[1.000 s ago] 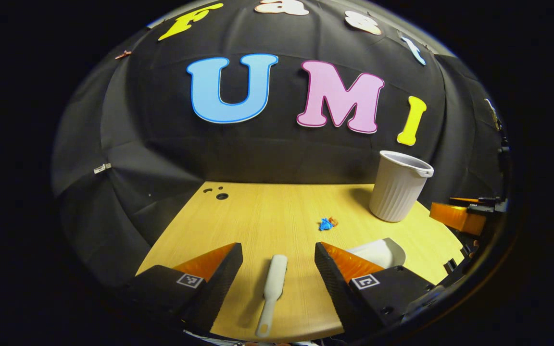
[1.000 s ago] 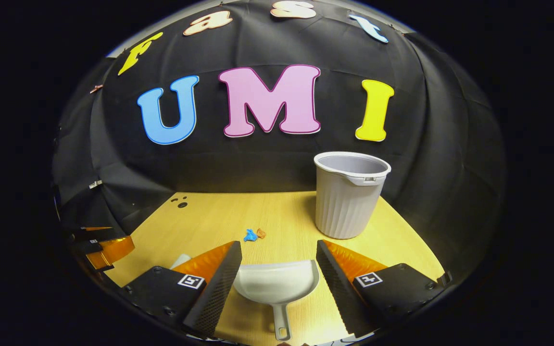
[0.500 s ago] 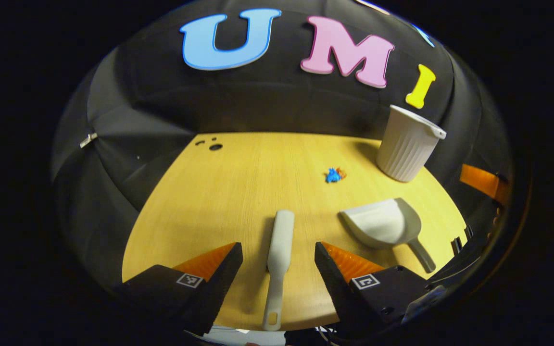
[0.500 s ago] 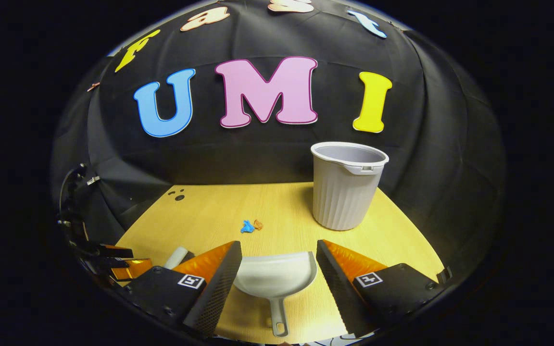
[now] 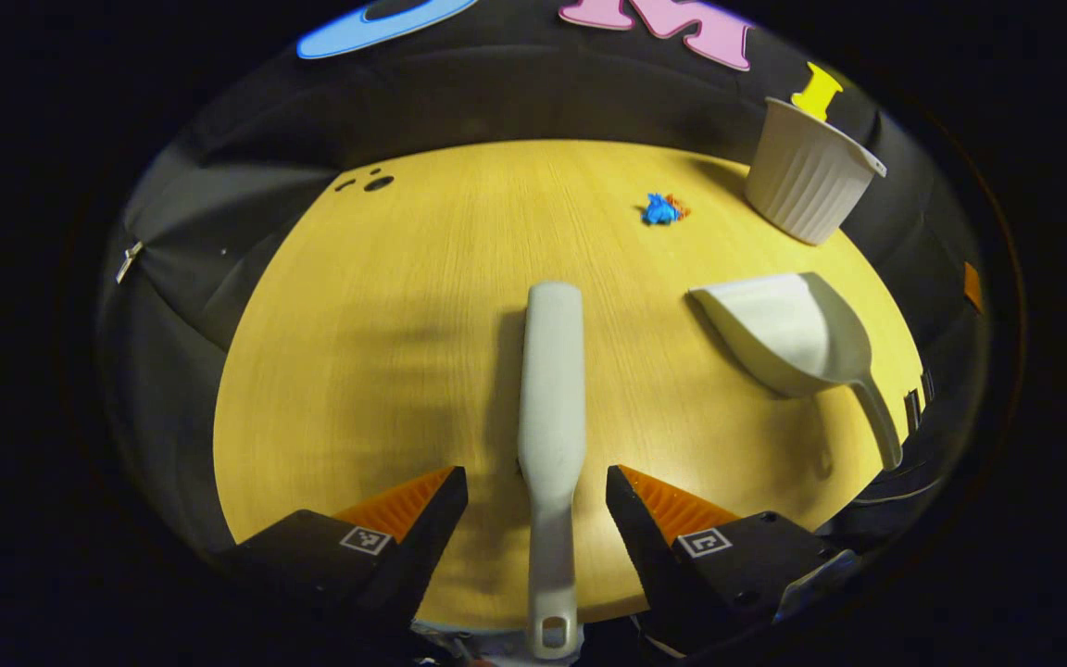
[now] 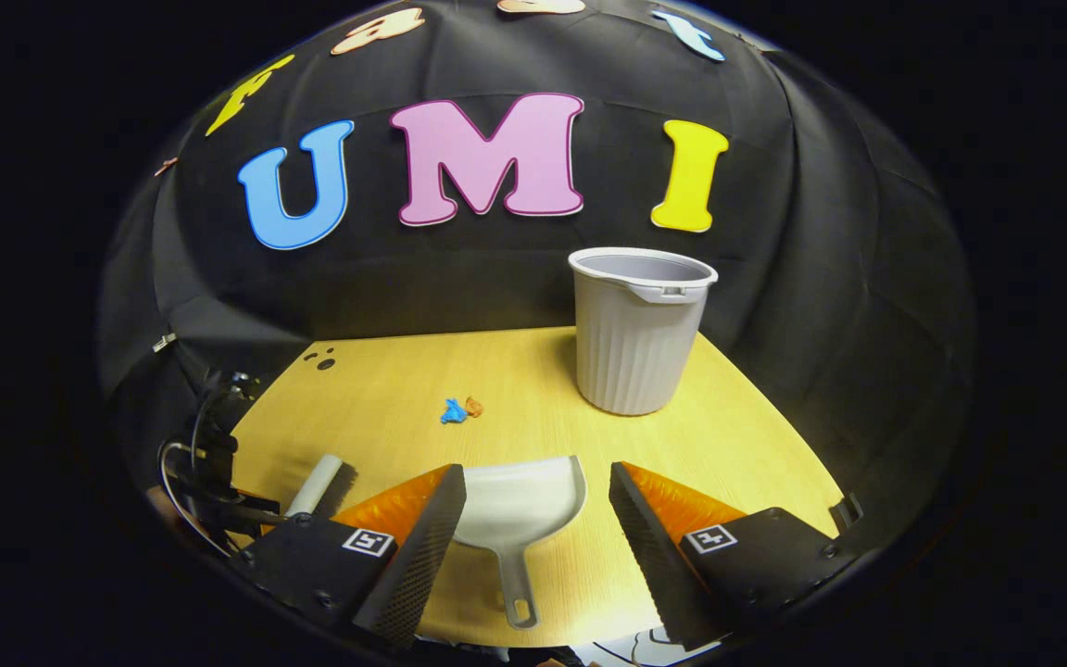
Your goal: Pick up the small broom and dustpan from the desktop, sweep the trash into the dustpan with the broom, and then empty the trash into the garbage bin.
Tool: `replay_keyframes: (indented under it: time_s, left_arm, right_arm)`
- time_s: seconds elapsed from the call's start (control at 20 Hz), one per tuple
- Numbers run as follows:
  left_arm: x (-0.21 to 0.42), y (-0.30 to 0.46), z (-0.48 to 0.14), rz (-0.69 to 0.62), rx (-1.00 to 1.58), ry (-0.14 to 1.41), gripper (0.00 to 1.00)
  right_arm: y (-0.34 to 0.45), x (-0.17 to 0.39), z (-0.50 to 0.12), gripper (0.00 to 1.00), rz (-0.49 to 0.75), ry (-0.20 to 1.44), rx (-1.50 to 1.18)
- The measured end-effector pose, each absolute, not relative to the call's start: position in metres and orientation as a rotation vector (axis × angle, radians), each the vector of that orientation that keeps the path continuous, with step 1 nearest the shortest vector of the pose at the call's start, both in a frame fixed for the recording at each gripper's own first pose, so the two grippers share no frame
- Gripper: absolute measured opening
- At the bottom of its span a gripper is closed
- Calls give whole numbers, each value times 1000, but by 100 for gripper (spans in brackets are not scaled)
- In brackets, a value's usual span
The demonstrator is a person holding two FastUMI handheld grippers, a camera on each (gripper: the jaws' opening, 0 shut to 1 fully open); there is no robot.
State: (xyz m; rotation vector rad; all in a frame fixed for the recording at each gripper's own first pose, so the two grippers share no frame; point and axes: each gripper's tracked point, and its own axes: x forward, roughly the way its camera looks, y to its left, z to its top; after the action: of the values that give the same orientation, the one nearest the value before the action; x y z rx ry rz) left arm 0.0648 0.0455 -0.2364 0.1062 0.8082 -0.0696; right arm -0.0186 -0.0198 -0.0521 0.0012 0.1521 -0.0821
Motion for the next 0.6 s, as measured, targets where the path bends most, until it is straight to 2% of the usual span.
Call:
replay_keyframes:
  time_s: [0.2, 0.4, 0.45, 0.6]
  left_arm:
    - [71, 45, -254, -69, 126, 883, 94]
    - [72, 41, -262, -71, 122, 915, 88]
    - [74, 41, -260, -71, 124, 909, 81]
    - [76, 38, -262, -74, 125, 910, 72]
  right_arm:
    - [-33, -25, -62, 98, -130, 181, 20]
    - [-40, -29, -68, 98, -160, 196, 31]
    - [-41, -29, -69, 98, -164, 200, 35]
    - [-40, -27, -74, 98, -163, 218, 45]
